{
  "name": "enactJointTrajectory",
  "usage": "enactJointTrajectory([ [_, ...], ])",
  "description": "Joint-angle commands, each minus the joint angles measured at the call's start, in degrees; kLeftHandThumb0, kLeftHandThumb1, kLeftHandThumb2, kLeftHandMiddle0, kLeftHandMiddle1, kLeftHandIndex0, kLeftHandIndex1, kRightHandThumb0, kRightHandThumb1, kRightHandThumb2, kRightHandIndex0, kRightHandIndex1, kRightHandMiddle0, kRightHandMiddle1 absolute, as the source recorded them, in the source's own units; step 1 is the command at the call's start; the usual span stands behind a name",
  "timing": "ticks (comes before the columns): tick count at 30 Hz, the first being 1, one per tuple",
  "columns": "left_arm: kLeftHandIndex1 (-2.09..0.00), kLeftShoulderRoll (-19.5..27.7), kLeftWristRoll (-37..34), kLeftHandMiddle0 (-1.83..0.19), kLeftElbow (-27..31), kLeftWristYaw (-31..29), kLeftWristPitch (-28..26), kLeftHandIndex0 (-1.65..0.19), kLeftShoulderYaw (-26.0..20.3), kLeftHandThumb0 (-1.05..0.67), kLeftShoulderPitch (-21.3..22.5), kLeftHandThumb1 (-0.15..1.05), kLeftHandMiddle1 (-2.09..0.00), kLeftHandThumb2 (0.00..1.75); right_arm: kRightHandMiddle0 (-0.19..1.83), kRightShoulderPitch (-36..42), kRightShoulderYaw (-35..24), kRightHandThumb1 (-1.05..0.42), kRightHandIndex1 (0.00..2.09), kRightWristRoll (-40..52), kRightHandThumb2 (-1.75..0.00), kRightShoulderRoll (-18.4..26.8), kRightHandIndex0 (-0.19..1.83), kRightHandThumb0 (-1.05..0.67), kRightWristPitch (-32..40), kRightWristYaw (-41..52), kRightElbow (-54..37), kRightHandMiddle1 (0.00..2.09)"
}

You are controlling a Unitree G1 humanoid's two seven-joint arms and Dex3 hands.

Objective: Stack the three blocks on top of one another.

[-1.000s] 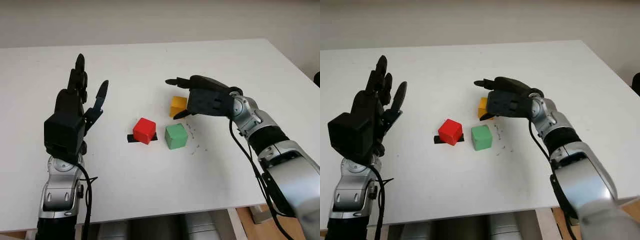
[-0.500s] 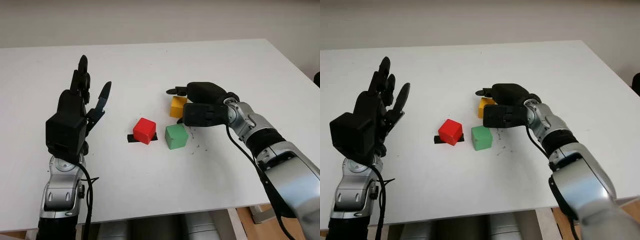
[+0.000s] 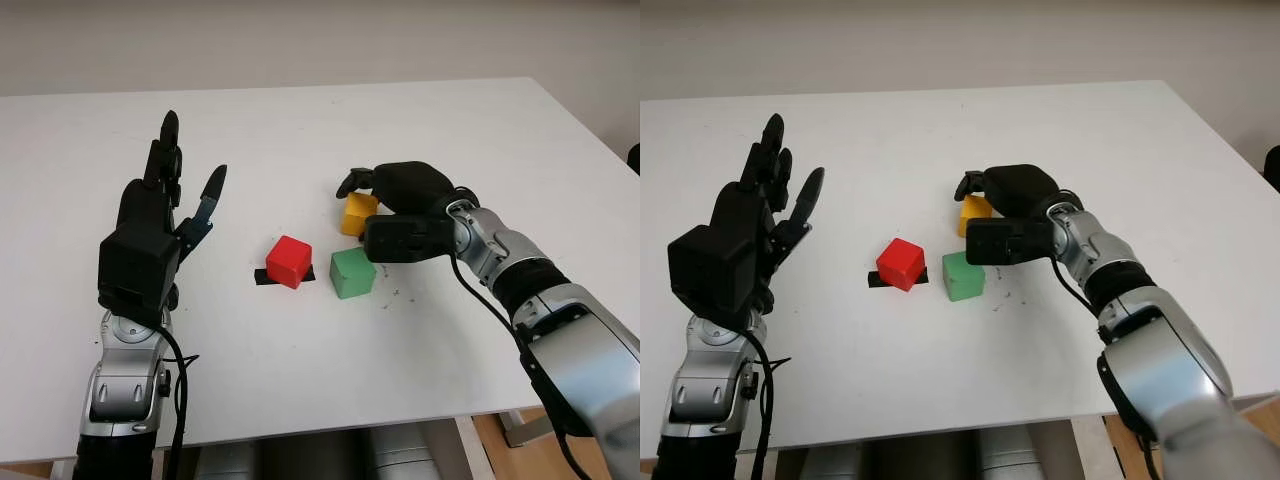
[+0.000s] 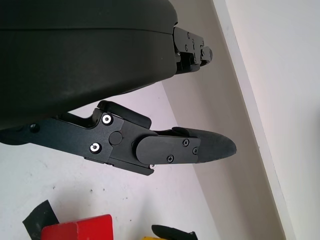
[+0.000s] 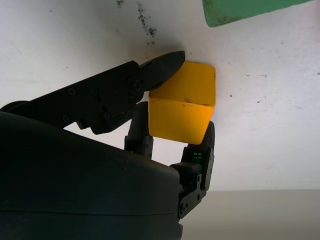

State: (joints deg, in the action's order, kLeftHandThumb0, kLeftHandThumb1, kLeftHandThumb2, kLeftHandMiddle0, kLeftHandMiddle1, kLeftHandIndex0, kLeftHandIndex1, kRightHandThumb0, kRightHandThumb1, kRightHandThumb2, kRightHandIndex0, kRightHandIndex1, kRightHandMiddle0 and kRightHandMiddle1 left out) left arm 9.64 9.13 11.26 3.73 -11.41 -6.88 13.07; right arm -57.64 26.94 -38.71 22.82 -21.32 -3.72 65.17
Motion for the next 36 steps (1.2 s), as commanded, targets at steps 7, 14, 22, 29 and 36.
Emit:
enactJointTrajectory([
  [7,-0.06,0.6,0.3,-0.07,0.7,-0.6,0.0,-0.05,0.3,-0.60,0.6,1.05,-0.06,0.37,0.41,-0.8,-2.3,-0.99,1.54,2.7,-0.05,0.7,0.38,-0.21,-2.1,-2.1,1.0,1.28],
  [14,-0.06,0.5,0.0,-0.06,0.6,-0.9,-0.1,-0.04,0.4,-0.59,0.6,1.05,-0.05,0.36,0.38,-1.5,-8.5,-1.00,1.48,11.0,-0.06,-0.3,0.36,-0.19,-0.3,3.6,1.5,1.23],
  [22,-0.06,0.5,0.9,-0.08,0.9,-0.7,-0.5,-0.05,1.0,-0.59,0.5,1.05,-0.06,0.35,0.34,-4.1,-10.9,-1.00,1.32,14.5,-0.05,0.1,0.39,-0.21,0.0,9.5,0.7,1.31],
  [29,-0.06,0.3,1.6,-0.08,0.9,-0.2,-1.0,-0.05,1.1,-0.60,0.5,1.05,-0.06,0.34,0.37,-7.3,-9.6,-1.00,1.42,13.5,-0.05,1.6,0.48,-0.19,-5.2,14.6,-0.8,1.38],
  [36,-0.06,0.1,1.5,-0.06,1.1,0.1,-1.2,-0.05,0.9,-0.59,0.4,1.05,-0.05,0.35,0.39,-8.7,-11.4,-1.00,1.43,16.9,-0.05,1.6,0.49,-0.19,-8.4,22.4,-5.1,1.39],
])
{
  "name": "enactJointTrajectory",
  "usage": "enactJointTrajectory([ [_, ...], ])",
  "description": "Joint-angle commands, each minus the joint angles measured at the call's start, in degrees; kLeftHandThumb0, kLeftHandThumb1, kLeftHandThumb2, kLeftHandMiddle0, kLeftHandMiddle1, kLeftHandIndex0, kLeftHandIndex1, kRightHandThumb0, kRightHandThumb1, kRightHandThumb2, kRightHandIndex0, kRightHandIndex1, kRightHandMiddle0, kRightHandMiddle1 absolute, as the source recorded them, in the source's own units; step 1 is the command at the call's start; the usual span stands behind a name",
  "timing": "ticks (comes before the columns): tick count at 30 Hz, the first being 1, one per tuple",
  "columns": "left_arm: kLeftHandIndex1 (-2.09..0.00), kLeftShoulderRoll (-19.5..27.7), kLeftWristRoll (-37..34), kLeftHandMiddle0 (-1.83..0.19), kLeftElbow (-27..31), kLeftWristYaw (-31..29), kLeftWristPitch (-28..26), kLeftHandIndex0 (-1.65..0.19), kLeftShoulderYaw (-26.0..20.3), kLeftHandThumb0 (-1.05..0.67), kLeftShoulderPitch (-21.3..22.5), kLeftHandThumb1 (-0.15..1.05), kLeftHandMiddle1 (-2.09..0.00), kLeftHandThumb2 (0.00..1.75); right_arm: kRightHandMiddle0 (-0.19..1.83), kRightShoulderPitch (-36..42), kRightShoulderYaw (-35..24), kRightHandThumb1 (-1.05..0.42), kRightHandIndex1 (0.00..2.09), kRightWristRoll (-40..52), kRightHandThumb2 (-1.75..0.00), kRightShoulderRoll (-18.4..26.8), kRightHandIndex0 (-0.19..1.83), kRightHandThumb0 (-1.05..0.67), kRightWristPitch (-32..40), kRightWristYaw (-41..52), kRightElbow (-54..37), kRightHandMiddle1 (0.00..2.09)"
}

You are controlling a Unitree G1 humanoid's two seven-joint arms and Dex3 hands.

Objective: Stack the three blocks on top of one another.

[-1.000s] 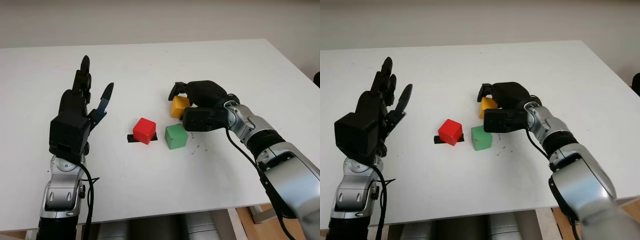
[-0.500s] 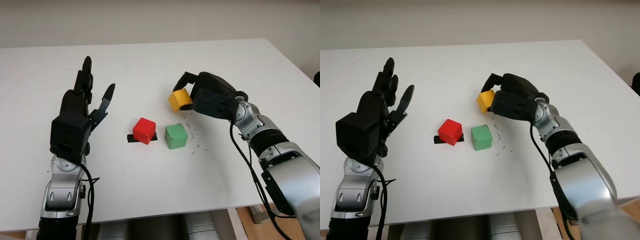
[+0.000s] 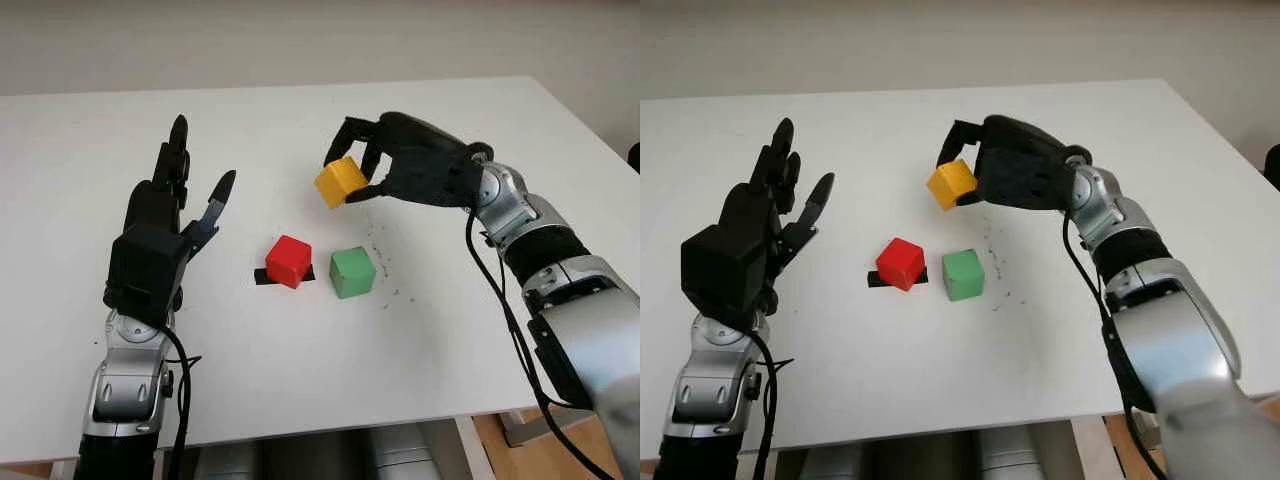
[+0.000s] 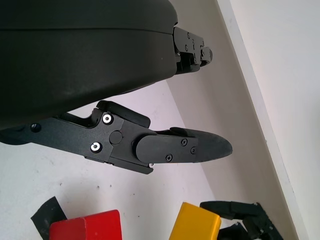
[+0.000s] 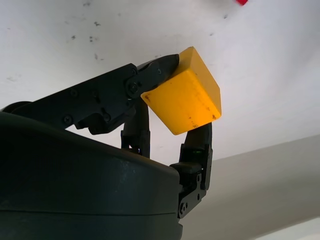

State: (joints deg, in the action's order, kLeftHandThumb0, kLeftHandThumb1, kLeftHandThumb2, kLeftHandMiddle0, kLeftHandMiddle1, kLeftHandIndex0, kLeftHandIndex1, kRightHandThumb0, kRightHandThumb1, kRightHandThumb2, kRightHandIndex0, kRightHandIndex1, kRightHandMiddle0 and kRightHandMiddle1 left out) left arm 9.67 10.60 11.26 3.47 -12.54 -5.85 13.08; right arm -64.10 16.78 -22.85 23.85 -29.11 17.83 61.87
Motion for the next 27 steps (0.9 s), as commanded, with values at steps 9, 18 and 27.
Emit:
enactJointTrajectory([
  [9,-0.06,-0.2,-1.0,-0.06,0.8,1.0,1.0,-0.05,-1.0,-0.57,0.3,1.05,-0.05,0.37,0.37,-2.9,-1.9,-0.99,1.46,4.8,-0.05,0.6,0.49,-0.23,2.3,12.6,-11.0,1.45],
  [18,-0.04,-0.1,-3.3,-0.02,-0.6,1.8,4.1,-0.02,-2.5,-0.72,0.4,1.05,-0.05,0.69,0.40,-2.8,-1.4,-0.97,1.36,6.6,-0.05,0.2,0.53,-0.20,2.9,20.0,-18.9,1.41],
  [27,-0.04,0.2,-1.9,-0.03,0.1,3.8,3.9,-0.01,-3.3,-0.75,0.3,1.05,-0.05,0.74,0.39,-4.4,1.2,-0.98,1.29,4.6,-0.05,-1.4,0.47,-0.16,5.4,24.1,-20.9,1.39],
])
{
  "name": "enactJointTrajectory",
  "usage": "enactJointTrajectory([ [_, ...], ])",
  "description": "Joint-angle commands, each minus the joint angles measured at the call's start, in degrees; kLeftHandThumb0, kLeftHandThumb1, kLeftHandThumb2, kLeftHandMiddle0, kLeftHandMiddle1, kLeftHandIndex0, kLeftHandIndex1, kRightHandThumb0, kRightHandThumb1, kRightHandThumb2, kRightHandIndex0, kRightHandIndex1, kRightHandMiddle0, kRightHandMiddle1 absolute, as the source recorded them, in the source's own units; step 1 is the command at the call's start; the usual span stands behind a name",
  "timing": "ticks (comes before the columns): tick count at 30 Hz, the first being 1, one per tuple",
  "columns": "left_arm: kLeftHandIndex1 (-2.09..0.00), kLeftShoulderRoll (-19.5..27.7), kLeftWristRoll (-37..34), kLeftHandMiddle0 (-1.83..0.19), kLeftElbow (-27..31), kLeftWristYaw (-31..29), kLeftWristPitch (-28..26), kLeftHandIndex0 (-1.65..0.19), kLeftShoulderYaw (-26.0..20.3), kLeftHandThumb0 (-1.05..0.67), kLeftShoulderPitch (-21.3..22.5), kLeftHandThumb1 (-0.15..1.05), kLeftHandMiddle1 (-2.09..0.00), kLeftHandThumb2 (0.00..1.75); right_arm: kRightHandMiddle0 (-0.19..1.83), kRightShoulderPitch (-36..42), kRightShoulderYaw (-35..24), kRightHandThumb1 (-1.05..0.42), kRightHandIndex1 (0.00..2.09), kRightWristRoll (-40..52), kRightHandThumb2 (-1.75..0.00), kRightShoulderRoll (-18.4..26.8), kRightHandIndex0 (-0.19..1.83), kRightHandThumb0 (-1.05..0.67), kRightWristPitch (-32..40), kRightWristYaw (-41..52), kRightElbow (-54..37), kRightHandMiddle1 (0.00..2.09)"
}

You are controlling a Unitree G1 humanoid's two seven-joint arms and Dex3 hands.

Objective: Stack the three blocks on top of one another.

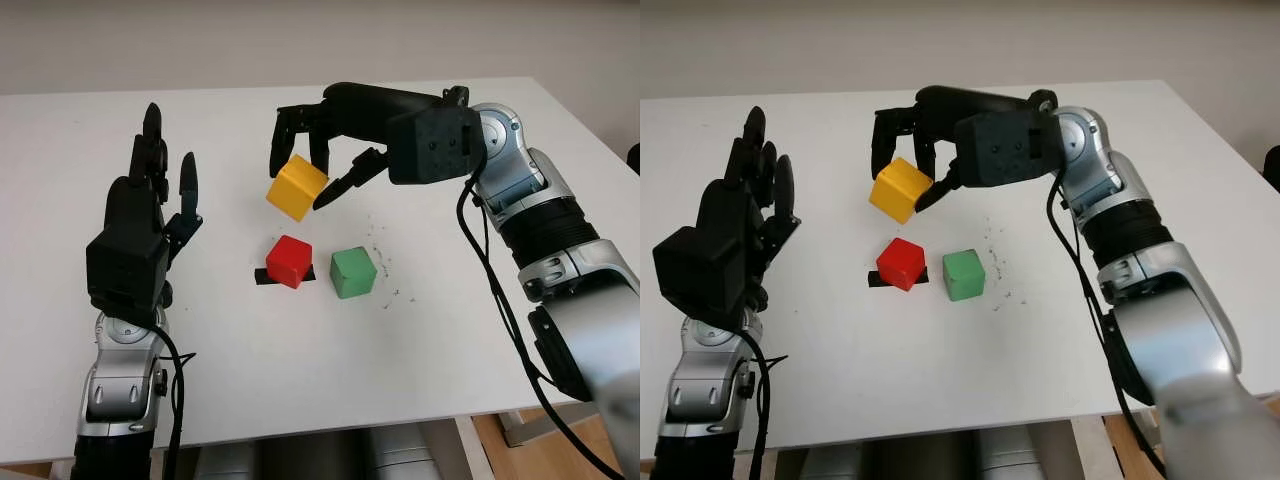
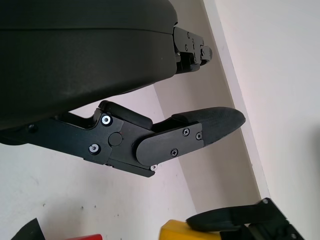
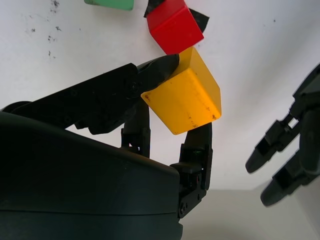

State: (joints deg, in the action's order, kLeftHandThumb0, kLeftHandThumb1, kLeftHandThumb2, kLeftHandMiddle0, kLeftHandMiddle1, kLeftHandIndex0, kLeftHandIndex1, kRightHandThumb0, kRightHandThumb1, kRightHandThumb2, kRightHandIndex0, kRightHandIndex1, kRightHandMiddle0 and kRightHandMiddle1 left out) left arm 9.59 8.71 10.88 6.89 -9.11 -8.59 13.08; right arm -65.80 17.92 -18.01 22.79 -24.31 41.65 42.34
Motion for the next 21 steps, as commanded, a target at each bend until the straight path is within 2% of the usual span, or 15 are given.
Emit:
enactJointTrajectory([
  [1,-0.04,0.2,-0.1,-0.03,0.5,0.5,0.5,-0.01,-0.7,-0.74,0.4,1.05,-0.05,0.75,0.39,-3.0,0.5,-0.98,1.27,-0.6,-0.05,-0.5,0.47,-0.15,0.5,0.5,-1.3,1.38],
  [21,-0.05,0.3,0.4,-0.03,0.4,1.1,0.7,-0.02,-1.2,-0.77,0.4,1.05,-0.06,0.72,0.46,-7.7,5.8,-0.92,1.26,-7.1,-0.05,-3.5,0.50,-0.24,2.0,1.7,6.2,1.42],
])
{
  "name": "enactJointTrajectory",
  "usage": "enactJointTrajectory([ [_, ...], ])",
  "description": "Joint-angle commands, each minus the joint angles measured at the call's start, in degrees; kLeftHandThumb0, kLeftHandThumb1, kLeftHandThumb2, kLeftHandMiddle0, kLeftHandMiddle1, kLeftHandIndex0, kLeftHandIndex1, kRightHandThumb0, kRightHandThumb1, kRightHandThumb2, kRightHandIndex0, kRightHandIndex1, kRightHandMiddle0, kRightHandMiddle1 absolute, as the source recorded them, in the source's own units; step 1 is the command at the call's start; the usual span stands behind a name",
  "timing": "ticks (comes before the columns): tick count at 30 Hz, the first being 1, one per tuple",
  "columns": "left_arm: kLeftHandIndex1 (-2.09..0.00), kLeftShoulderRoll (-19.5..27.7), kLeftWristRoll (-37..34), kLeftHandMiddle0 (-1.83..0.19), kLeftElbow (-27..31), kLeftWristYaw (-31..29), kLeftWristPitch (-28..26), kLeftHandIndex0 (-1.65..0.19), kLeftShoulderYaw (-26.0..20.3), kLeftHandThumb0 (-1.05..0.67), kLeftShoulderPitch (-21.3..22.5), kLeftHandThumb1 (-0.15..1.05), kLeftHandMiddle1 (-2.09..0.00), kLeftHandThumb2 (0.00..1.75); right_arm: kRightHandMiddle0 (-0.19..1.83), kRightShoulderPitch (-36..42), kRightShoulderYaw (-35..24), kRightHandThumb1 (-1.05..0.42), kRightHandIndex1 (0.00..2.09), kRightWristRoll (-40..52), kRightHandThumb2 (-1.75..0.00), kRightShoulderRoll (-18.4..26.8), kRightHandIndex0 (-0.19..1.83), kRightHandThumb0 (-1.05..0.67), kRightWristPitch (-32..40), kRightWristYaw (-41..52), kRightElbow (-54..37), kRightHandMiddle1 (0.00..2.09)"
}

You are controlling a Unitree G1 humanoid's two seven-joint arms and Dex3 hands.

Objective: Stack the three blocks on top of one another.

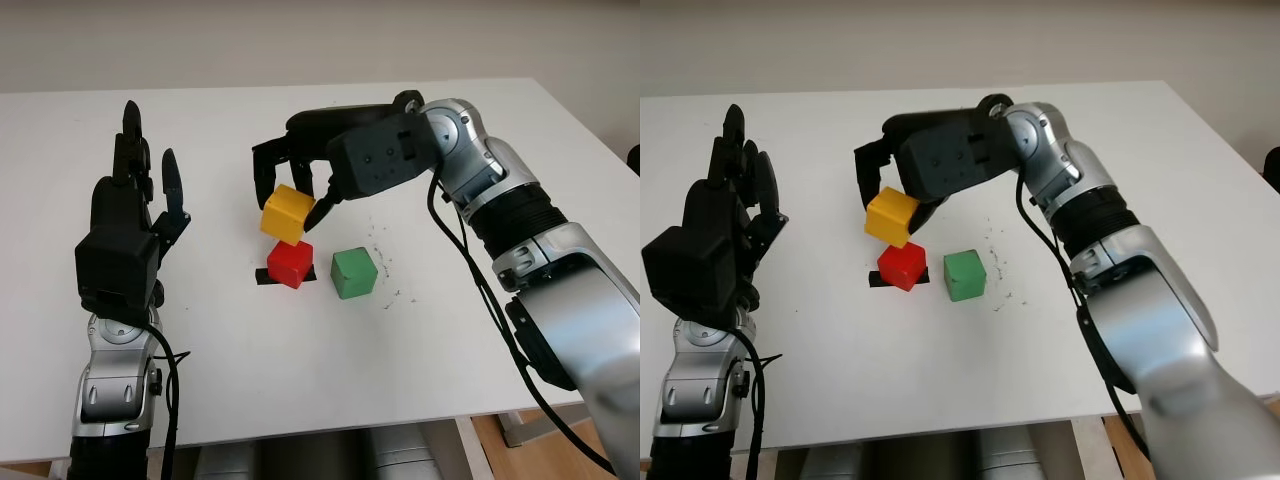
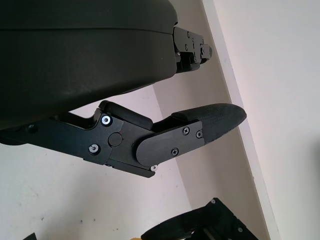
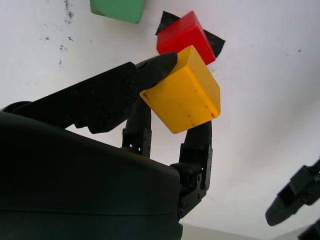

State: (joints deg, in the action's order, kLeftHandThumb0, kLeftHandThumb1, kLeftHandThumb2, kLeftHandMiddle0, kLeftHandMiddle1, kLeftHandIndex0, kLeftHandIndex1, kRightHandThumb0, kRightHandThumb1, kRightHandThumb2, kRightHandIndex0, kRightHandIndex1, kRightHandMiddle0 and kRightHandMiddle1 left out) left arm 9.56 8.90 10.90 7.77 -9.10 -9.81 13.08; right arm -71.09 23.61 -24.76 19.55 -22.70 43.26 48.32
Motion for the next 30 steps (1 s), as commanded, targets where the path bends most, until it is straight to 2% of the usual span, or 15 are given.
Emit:
enactJointTrajectory([
  [1,-0.05,0.3,0.2,-0.04,0.4,0.2,0.7,-0.02,0.0,-0.77,0.4,1.05,-0.06,0.71,0.46,-2.5,0.3,-0.92,1.27,-0.6,-0.05,-0.3,0.51,-0.25,0.6,0.1,0.2,1.42],
  [6,-0.05,0.4,0.2,-0.03,0.6,-0.1,0.4,-0.02,0.2,-0.77,0.3,1.05,-0.05,0.71,0.46,-3.2,1.2,-0.92,1.37,-1.5,-0.05,-0.3,0.54,-0.29,0.5,1.1,0.9,1.46],
  [12,-0.04,0.3,0.3,-0.02,0.6,-0.3,0.4,-0.01,0.4,-0.76,0.3,1.05,-0.05,0.71,0.51,-3.4,1.6,-0.90,1.37,-2.1,-0.05,-0.3,0.58,-0.31,0.9,2.1,0.8,1.41],
  [20,-0.04,0.3,0.4,-0.02,0.8,-0.3,0.4,-0.01,0.4,-0.76,0.2,1.05,-0.05,0.71,0.46,-2.7,1.2,-0.91,1.37,-1.6,-0.06,-1.0,0.48,-0.27,3.1,2.9,0.1,1.45],
  [30,-0.05,0.2,0.4,-0.02,0.8,-0.4,0.4,-0.01,0.4,-0.77,0.2,1.05,-0.05,0.70,0.42,-2.1,1.4,-0.92,1.39,-1.7,-0.06,-1.6,0.45,-0.26,2.6,1.9,1.0,1.51],
])
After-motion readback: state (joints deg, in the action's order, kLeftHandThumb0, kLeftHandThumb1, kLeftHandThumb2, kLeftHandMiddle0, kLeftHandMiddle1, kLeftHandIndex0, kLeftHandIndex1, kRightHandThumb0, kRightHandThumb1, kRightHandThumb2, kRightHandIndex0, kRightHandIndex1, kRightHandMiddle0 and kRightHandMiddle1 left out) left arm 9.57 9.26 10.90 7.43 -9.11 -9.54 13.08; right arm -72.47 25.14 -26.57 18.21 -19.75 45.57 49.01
